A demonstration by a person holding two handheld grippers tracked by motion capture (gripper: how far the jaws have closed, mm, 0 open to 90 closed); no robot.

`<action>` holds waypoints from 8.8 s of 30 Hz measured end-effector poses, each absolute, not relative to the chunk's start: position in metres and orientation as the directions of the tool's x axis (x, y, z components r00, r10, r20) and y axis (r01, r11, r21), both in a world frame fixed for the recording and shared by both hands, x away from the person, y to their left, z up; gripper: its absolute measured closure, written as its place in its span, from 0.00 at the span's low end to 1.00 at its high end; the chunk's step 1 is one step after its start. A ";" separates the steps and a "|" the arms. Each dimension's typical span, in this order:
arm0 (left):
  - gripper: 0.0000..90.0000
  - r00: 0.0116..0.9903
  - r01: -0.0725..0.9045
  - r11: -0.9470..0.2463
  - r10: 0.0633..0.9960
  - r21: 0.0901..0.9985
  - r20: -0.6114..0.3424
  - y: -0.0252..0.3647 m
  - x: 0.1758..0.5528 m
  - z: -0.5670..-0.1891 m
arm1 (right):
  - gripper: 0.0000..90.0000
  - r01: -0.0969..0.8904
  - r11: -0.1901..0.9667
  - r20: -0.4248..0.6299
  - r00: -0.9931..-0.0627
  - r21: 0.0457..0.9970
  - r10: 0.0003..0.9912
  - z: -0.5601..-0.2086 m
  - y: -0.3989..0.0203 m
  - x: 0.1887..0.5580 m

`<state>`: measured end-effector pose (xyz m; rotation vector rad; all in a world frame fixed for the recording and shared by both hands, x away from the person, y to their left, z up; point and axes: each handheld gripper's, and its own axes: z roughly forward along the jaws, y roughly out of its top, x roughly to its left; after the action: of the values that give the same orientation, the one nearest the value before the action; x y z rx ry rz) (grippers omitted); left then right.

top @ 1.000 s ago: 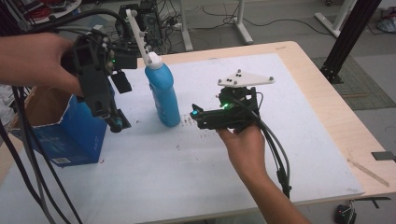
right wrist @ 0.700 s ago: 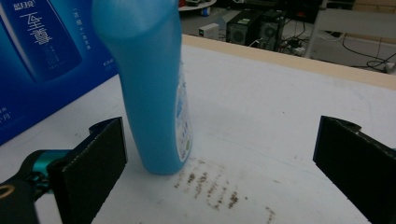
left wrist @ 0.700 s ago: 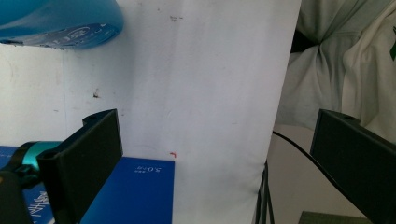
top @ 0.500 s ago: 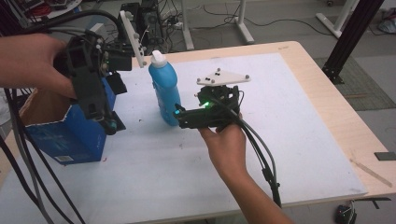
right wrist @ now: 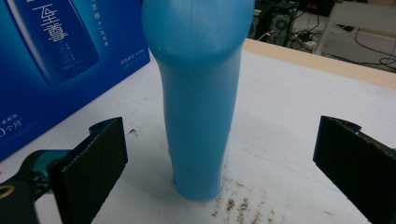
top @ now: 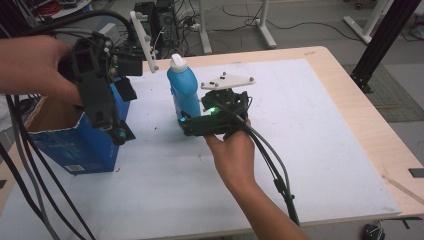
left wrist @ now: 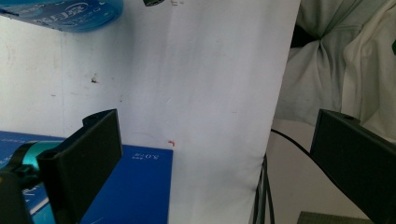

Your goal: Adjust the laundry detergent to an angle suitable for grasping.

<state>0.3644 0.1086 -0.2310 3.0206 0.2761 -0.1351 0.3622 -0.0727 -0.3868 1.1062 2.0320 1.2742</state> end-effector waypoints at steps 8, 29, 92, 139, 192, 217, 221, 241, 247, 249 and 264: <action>0.03 0.979 0.185 -0.978 0.175 0.100 -0.099 0.110 0.366 -0.231 | 0.02 0.389 0.254 -0.002 -0.543 0.886 0.840 -0.387 -0.059 0.371; 0.03 0.978 0.194 -0.976 0.184 0.102 -0.102 0.115 0.367 -0.232 | 0.02 0.431 0.224 0.043 -0.529 0.874 0.848 -0.393 -0.036 0.397; 0.03 0.975 0.206 -0.973 0.194 0.105 -0.112 0.121 0.370 -0.236 | 0.48 0.412 0.192 0.056 -0.518 0.891 0.853 -0.395 -0.033 0.403; 0.03 0.980 0.189 -0.975 0.179 0.117 -0.092 0.103 0.368 -0.233 | 0.49 0.360 0.331 0.002 -0.678 0.872 0.735 -0.355 -0.104 0.392; 0.03 0.977 0.199 -0.975 0.190 0.095 -0.093 0.094 0.377 -0.242 | 0.49 0.182 0.423 0.110 -0.976 0.888 0.189 -0.346 -0.162 0.428; 0.03 0.972 0.223 -0.972 0.215 0.072 -0.096 0.094 0.379 -0.245 | 0.49 0.099 0.490 0.110 -0.994 0.866 0.008 -0.369 -0.142 0.443; 0.03 0.972 0.221 -0.973 0.214 0.069 -0.098 0.093 0.379 -0.246 | 0.49 0.087 0.499 0.107 -0.994 0.862 -0.012 -0.373 -0.138 0.444; 0.03 0.969 0.231 -0.971 0.222 0.070 -0.112 0.095 0.382 -0.254 | 0.49 0.091 0.510 0.114 -0.993 0.855 -0.015 -0.383 -0.139 0.444; 0.03 0.969 0.230 -0.971 0.221 0.069 -0.114 0.094 0.383 -0.256 | 0.49 0.080 0.504 0.100 -0.995 0.860 -0.012 -0.385 -0.143 0.441; 0.03 0.969 0.229 -0.971 0.220 0.067 -0.115 0.093 0.383 -0.256 | 0.49 0.074 0.501 0.093 -0.996 0.862 -0.013 -0.386 -0.145 0.440; 0.03 0.970 0.225 -0.972 0.216 0.067 -0.115 0.090 0.382 -0.258 | 0.45 0.113 0.482 0.119 -0.993 0.869 0.018 -0.390 -0.149 0.436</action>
<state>0.3822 0.0897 -0.2577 3.0386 0.3409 -0.1637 0.4358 -0.1494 -0.3905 0.1230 2.7845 1.6432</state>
